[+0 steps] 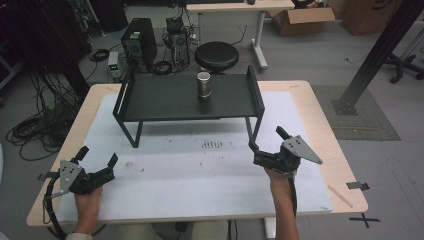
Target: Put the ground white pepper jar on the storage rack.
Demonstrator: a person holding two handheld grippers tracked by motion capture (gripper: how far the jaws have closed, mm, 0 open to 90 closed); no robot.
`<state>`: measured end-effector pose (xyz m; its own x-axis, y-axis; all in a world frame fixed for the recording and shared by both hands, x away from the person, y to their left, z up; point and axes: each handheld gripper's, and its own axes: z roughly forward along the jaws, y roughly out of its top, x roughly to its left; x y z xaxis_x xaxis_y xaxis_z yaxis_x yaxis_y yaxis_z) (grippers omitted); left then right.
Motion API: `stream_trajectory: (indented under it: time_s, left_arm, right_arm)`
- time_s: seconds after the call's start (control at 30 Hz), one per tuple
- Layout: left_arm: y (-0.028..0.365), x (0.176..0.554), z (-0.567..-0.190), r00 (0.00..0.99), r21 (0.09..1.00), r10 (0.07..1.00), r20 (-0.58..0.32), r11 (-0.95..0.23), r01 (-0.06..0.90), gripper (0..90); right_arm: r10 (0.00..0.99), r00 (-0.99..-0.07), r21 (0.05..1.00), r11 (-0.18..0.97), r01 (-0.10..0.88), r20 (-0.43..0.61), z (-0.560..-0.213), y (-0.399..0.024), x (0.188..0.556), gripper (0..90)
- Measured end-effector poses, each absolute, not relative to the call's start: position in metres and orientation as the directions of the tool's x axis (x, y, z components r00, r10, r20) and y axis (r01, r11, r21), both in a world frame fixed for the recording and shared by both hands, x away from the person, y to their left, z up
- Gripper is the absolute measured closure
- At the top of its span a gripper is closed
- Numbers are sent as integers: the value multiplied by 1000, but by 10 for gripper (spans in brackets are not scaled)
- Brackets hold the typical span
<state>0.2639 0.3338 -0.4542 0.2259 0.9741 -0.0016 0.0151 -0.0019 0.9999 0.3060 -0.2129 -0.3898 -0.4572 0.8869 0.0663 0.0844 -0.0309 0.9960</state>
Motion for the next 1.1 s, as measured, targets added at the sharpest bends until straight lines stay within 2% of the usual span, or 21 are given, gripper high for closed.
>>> stream_trajectory:
  time_s: [0.47,1.1]
  left_arm:
    - [334,264,-454,225,1000,974,1,-4,16,4]
    - [334,264,-454,225,1000,974,-1,-2,14,4]
  right_arm:
    - [897,-434,994,-36,107,79,-415,-215,303,0]
    - [914,-404,993,3,115,44,-437,-209,297,0]
